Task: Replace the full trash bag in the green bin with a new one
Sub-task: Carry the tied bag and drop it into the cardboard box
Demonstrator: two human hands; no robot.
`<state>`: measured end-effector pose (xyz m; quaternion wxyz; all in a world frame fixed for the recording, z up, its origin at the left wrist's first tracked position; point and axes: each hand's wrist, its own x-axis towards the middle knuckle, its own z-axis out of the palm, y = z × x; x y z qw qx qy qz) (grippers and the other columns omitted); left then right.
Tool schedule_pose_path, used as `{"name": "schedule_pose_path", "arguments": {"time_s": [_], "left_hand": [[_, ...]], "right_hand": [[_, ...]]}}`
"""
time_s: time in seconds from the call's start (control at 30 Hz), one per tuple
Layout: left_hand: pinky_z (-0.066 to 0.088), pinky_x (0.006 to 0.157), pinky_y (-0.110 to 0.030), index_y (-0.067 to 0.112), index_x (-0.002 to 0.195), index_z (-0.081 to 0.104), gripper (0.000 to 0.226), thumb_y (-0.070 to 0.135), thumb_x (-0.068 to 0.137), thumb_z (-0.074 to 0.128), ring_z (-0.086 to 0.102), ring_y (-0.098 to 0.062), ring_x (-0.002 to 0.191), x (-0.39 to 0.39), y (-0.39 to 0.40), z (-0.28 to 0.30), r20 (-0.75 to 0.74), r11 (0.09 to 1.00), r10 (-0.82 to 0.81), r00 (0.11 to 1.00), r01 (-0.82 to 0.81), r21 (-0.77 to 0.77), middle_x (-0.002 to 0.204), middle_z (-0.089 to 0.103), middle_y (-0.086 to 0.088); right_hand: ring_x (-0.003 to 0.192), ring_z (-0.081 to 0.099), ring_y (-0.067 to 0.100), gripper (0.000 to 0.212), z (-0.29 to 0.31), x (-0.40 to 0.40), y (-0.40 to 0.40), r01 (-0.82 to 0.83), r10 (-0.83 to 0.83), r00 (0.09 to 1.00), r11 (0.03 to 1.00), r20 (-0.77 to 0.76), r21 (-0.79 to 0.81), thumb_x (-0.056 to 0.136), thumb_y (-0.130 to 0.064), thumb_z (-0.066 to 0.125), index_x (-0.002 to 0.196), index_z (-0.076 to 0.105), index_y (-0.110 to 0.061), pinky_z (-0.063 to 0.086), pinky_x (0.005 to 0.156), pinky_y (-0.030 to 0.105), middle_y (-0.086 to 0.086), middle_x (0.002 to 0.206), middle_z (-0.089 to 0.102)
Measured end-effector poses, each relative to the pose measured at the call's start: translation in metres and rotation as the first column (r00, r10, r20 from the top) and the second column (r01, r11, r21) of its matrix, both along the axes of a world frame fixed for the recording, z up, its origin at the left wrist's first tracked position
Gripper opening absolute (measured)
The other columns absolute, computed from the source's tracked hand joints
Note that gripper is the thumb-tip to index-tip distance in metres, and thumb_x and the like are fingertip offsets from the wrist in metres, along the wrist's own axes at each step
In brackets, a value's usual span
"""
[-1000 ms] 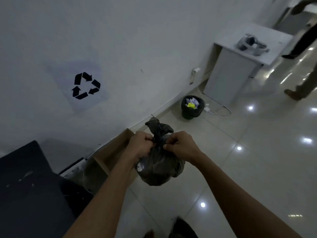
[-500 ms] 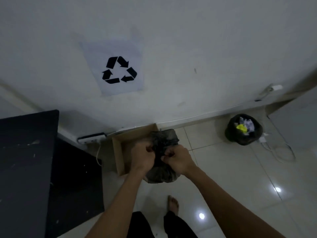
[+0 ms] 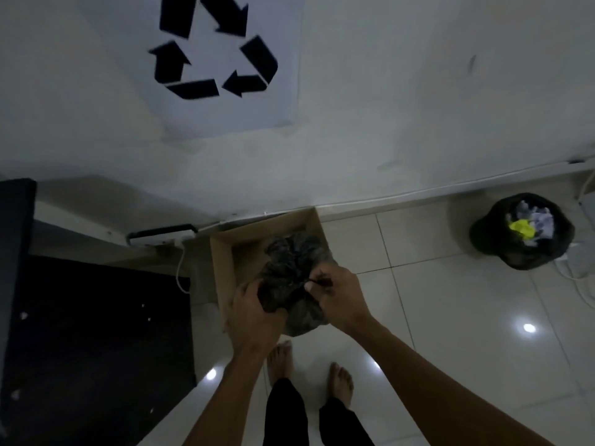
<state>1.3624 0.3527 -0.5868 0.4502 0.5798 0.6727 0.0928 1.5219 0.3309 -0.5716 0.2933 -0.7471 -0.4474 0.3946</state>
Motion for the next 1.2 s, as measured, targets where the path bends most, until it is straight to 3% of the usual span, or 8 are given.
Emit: {"name": "schedule_pose_path", "arguments": {"time_s": [0.07,0.13,0.3,0.43,0.8,0.93,1.07,1.2], "left_hand": [[0.055,0.078,-0.037,0.013,0.102,0.065,0.029,0.020,0.075,0.073,0.063,-0.021,0.093,-0.008,0.013,-0.037,0.077,0.998,0.025,0.997,-0.021,-0.054,0.102,0.066,-0.006],[0.051,0.065,-0.023,0.012,0.100,0.064,0.027,0.019,0.076,0.073,0.064,-0.019,0.087,-0.013,0.025,-0.068,0.108,0.992,0.088,0.990,-0.077,-0.103,0.095,0.068,-0.005],[0.048,0.087,-0.032,0.020,0.132,0.050,0.051,0.005,0.085,0.063,0.055,-0.021,0.106,-0.008,0.061,-0.141,0.175,0.922,0.318,0.932,-0.260,-0.287,0.115,0.058,0.001],[0.046,0.100,-0.038,0.020,0.139,0.045,0.058,0.001,0.086,0.060,0.051,-0.023,0.119,-0.004,0.082,-0.205,0.204,0.869,0.422,0.884,-0.329,-0.370,0.131,0.054,-0.005],[0.042,0.102,-0.033,0.021,0.144,0.039,0.067,0.001,0.084,0.063,0.047,-0.021,0.124,-0.003,0.091,-0.348,0.193,0.780,0.573,0.797,-0.457,-0.426,0.140,0.048,-0.005],[0.045,0.096,-0.031,0.022,0.143,0.039,0.068,0.001,0.084,0.064,0.050,-0.018,0.116,0.000,0.094,-0.379,0.243,0.713,0.669,0.702,-0.514,-0.477,0.138,0.050,-0.005],[0.049,0.074,-0.024,0.020,0.137,0.048,0.060,-0.002,0.084,0.062,0.057,-0.015,0.106,0.003,0.098,-0.398,0.279,0.570,0.810,0.516,-0.582,-0.580,0.130,0.058,-0.004],[0.045,0.084,-0.028,0.023,0.142,0.043,0.064,0.001,0.084,0.062,0.054,-0.015,0.111,0.003,0.091,-0.400,0.270,0.587,0.793,0.547,-0.563,-0.583,0.129,0.055,0.001]], "right_hand": [[0.084,0.064,0.018,0.008,-0.035,-0.001,0.013,0.075,-0.076,0.997,0.997,-0.023,-0.037,0.082,-0.009,0.070,0.081,0.064,-0.005,0.055,0.080,0.034,0.002,0.083,0.067],[0.089,0.065,0.017,0.005,-0.070,-0.002,0.024,0.163,-0.171,0.982,0.982,-0.078,-0.099,0.083,-0.013,0.070,0.081,0.066,-0.011,0.056,0.083,0.039,0.000,0.086,0.069],[0.086,0.066,0.015,0.004,-0.147,-0.009,0.055,0.251,-0.281,0.942,0.952,-0.181,-0.173,0.085,-0.012,0.069,0.084,0.066,-0.009,0.057,0.082,0.034,0.002,0.086,0.068],[0.085,0.064,0.013,0.009,-0.215,-0.011,0.073,0.241,-0.278,0.939,0.951,-0.200,-0.192,0.086,-0.013,0.068,0.080,0.063,-0.016,0.055,0.078,0.027,-0.002,0.083,0.065],[0.077,0.059,0.007,0.007,-0.379,-0.022,0.090,0.190,-0.219,0.963,0.964,-0.156,-0.186,0.088,-0.013,0.065,0.082,0.062,-0.016,0.048,0.073,0.020,-0.003,0.079,0.063],[0.076,0.057,0.003,0.012,-0.412,-0.025,0.090,0.148,-0.184,0.971,0.964,-0.150,-0.222,0.089,-0.015,0.065,0.080,0.060,-0.021,0.044,0.068,0.016,-0.007,0.080,0.061],[0.093,0.061,0.012,0.002,-0.432,-0.020,0.081,0.104,-0.150,0.980,0.948,-0.134,-0.300,0.088,-0.015,0.067,0.089,0.066,-0.014,0.052,0.085,0.027,-0.001,0.092,0.065],[0.110,0.060,0.018,0.020,-0.433,-0.016,0.071,0.031,-0.093,0.984,0.930,-0.154,-0.366,0.090,-0.015,0.065,0.110,0.067,-0.012,0.049,0.099,0.034,0.004,0.111,0.066]]}}
